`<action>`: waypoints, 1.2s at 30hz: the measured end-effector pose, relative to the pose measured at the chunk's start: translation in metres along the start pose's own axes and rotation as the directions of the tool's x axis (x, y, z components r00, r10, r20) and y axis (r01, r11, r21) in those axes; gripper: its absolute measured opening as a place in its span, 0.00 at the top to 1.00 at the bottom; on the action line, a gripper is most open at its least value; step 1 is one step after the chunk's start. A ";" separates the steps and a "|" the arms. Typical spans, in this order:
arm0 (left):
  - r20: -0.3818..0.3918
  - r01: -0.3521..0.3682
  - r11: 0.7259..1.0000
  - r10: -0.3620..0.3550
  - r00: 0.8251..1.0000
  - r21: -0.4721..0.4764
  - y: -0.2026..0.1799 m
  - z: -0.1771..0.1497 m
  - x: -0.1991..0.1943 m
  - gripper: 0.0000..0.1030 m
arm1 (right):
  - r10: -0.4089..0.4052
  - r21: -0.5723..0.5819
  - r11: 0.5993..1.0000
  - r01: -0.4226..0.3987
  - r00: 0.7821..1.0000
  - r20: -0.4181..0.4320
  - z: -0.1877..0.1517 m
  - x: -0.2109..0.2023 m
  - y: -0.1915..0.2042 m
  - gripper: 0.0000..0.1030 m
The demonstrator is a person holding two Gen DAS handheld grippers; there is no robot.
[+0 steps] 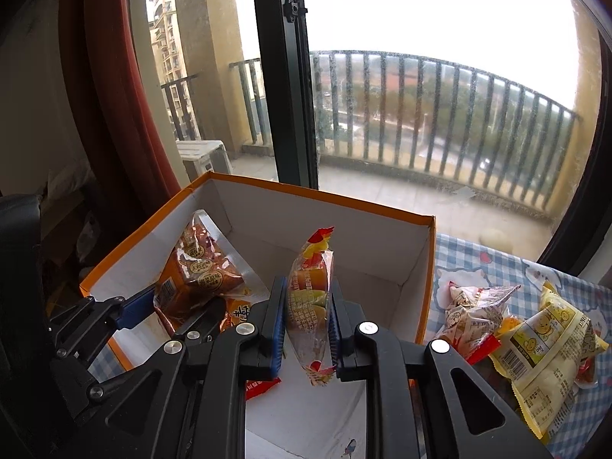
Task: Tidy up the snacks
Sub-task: 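Open both tools to drop the packets into the orange box, then move both open tools back toward the remaining snack packets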
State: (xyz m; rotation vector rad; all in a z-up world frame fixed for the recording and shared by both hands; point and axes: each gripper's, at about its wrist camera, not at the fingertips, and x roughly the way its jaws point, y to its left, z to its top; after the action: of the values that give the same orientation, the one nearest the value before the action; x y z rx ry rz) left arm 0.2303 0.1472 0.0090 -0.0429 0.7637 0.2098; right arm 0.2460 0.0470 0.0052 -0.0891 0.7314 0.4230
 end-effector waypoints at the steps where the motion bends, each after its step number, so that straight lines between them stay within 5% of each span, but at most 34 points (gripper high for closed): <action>1: 0.011 -0.007 1.000 0.007 1.000 0.004 0.000 0.000 -0.002 0.39 | -0.009 -0.005 1.000 0.009 1.000 0.000 0.000 0.000 0.000 0.77; 2: 0.022 -0.013 1.000 0.013 1.000 0.002 0.001 0.000 -0.005 0.31 | -0.019 -0.009 1.000 0.019 1.000 -0.003 0.000 0.000 0.000 0.72; 3: 0.037 -0.026 1.000 0.026 0.999 0.003 0.001 -0.001 -0.007 0.22 | -0.028 -0.010 1.000 0.028 1.000 -0.004 0.000 0.001 -0.001 0.56; 6: 0.062 -0.027 1.000 0.027 0.998 -0.001 0.005 -0.003 -0.011 0.19 | -0.043 0.013 0.999 0.042 0.999 0.030 0.000 -0.007 -0.006 0.15; 22: 0.077 0.001 1.000 -0.002 0.997 0.007 -0.014 -0.008 -0.026 0.19 | -0.071 0.048 0.997 0.068 0.995 0.064 -0.004 -0.038 -0.023 0.14; 36: 0.061 0.153 0.981 -0.161 0.985 0.118 -0.140 -0.025 -0.050 0.16 | -0.247 0.180 0.956 0.230 0.966 0.078 -0.046 -0.107 -0.130 0.12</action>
State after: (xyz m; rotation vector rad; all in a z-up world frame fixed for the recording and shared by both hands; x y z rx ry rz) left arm 0.2068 -0.0015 0.0200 0.0108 0.6969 0.0172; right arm 0.1991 -0.1182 0.0335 0.0049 0.6461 0.1317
